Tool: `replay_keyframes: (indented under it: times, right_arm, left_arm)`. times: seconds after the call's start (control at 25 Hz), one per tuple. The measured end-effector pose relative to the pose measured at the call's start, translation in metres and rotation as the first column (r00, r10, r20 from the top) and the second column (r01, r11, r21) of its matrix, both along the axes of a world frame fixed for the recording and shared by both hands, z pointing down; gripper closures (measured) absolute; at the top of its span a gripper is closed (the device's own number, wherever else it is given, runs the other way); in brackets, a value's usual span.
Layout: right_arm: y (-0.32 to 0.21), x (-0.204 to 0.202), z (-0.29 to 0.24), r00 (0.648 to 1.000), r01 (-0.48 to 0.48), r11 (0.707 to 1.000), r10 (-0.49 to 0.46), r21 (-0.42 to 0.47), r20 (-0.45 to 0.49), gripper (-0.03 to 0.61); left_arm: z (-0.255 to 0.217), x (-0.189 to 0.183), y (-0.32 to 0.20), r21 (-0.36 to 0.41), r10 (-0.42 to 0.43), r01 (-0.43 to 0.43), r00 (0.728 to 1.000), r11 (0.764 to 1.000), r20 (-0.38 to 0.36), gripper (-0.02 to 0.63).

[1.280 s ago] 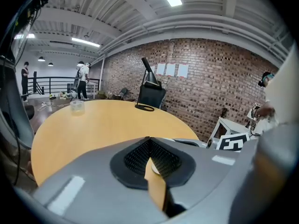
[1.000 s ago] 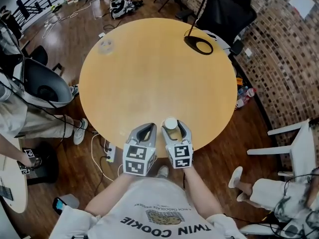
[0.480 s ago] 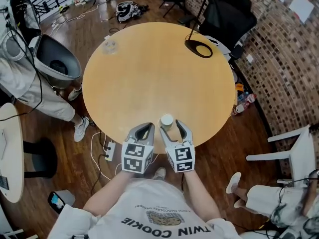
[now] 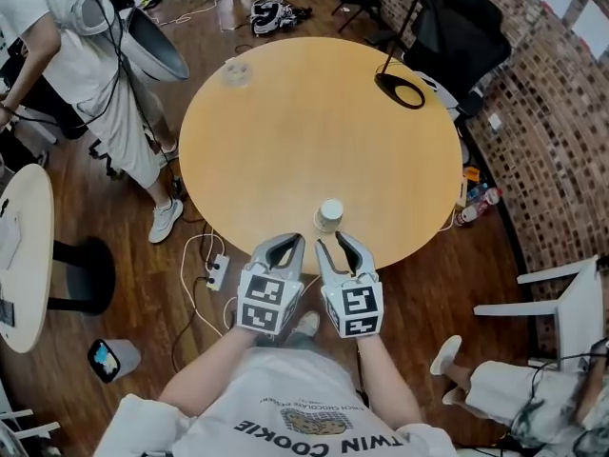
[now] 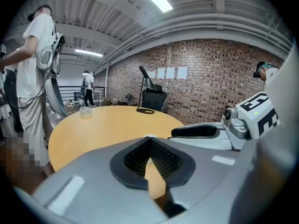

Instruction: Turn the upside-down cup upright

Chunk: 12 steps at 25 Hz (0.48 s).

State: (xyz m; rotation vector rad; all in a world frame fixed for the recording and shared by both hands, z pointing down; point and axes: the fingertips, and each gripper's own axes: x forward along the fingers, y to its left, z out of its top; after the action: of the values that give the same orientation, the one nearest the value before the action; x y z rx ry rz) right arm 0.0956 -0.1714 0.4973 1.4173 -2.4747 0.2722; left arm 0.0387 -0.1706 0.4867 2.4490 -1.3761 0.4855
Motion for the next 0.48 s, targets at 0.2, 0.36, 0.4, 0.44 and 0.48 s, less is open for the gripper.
replay_keyframes:
  times: [0.2, 0.36, 0.4, 0.44, 0.48]
  right_arm:
    - [0.024, -0.007, -0.013, 1.0, -0.027, 0.999, 0.027, 0.023, 0.002, 0.439]
    - [0.052, -0.02, -0.02, 0.999, -0.053, 0.998, 0.053, 0.028, 0.009, 0.465]
    - [0.061, -0.024, -0.022, 0.998, -0.063, 0.998, 0.063, 0.032, 0.007, 0.469]
    - [0.071, -0.029, -0.022, 0.997, -0.074, 0.997, 0.074, 0.037, 0.005, 0.471]
    - [0.082, -0.034, -0.022, 0.996, -0.086, 0.995, 0.086, 0.04, 0.003, 0.472]
  left_arm:
    - [-0.004, -0.002, 0.027, -0.012, 0.022, -0.023, 1.0, 1.0, -0.015, 0.607]
    - [-0.009, -0.008, 0.06, -0.001, 0.058, -0.058, 0.998, 0.998, -0.029, 0.607]
    - [-0.01, -0.013, 0.069, 0.007, 0.065, -0.065, 0.997, 0.998, -0.034, 0.607]
    - [-0.011, -0.017, 0.08, 0.015, 0.071, -0.071, 0.997, 0.997, -0.04, 0.607]
    - [-0.011, -0.023, 0.091, 0.02, 0.079, -0.078, 0.996, 0.997, -0.045, 0.607]
